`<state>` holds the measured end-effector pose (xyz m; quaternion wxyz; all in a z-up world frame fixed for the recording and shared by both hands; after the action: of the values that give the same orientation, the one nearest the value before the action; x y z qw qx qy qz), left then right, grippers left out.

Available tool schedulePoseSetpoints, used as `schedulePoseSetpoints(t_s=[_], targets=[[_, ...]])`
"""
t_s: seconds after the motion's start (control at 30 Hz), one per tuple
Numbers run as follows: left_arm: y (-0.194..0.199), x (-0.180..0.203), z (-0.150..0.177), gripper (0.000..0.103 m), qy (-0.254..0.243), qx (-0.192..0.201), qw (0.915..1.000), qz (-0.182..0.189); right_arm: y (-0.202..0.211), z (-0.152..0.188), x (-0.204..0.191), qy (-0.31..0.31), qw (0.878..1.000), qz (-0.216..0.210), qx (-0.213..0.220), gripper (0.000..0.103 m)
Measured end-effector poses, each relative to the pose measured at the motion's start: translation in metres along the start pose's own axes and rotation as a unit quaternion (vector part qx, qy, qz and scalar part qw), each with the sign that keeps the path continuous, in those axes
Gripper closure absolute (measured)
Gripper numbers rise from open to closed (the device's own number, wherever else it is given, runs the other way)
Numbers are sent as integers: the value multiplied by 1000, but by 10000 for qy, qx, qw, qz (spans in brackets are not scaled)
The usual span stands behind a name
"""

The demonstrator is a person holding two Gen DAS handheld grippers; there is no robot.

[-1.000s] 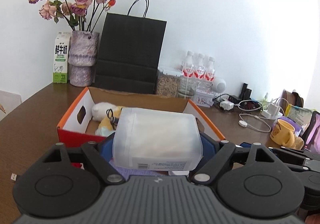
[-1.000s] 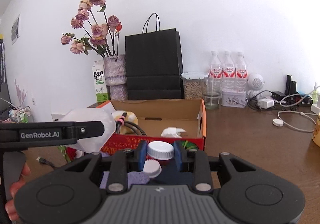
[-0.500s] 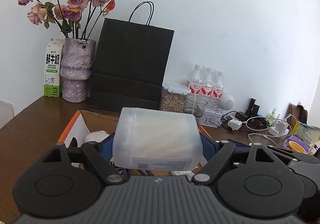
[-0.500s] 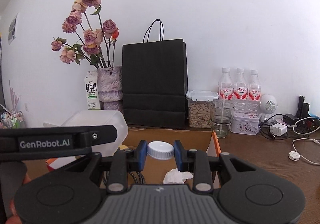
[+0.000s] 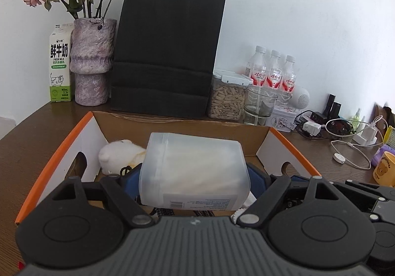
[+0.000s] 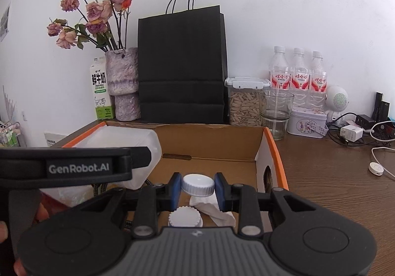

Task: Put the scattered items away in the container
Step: 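Open the left tool releasing the container while the right tool releases the bottle in the box, then withdraw both tools from the box back to the table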

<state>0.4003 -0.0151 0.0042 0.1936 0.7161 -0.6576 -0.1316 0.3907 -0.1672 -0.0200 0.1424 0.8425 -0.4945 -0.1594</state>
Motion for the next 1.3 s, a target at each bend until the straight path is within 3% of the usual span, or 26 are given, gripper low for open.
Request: schedulePoseSetpoints(t_s=[0.23,0.27,0.3,0.33,0.37,0.4,0.53,1.0,1.3], targets=[[7,1,3,18,-53,214,9997,-70,3,2,-1,70,9999,103,86,75],[9,1,3,17,-61,273,9996,-101,4,2,0,63,9999,114,99,68],[11,0,2,8,-53,327,9994,-131,5,2,0,59,9998,145,108,49],[15,-2,2,0,-3,429,9988,-219,6,2,-1,74,9997,191,148,39],[19,-4,1,0,59,565,9979,-314,9,1,-1,106,9994,233,215,22],[22,-6,0,0,88,668,9971,-348,11,1,-2,134,9992,264,278,13],[29,-8,-2,0,170,799,9961,-339,14,0,-2,130,9991,239,338,4],[24,-7,3,0,84,658,9969,-413,17,0,-3,155,9989,308,311,1],[45,-9,8,0,111,727,9965,-403,29,1,-12,236,9988,295,299,0]])
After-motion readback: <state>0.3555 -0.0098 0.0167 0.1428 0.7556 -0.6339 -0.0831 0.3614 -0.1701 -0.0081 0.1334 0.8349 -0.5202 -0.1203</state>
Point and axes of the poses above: each gripper's, at about its wrist camera, not at the fingertips, and y roughly against the way its jaws point, x to its right, z to its underside, the point moved 4 cm from there along -y, roughly the way its jaws point, and after that the axes turned 10 degrees about -z, right-handed, at the moved point
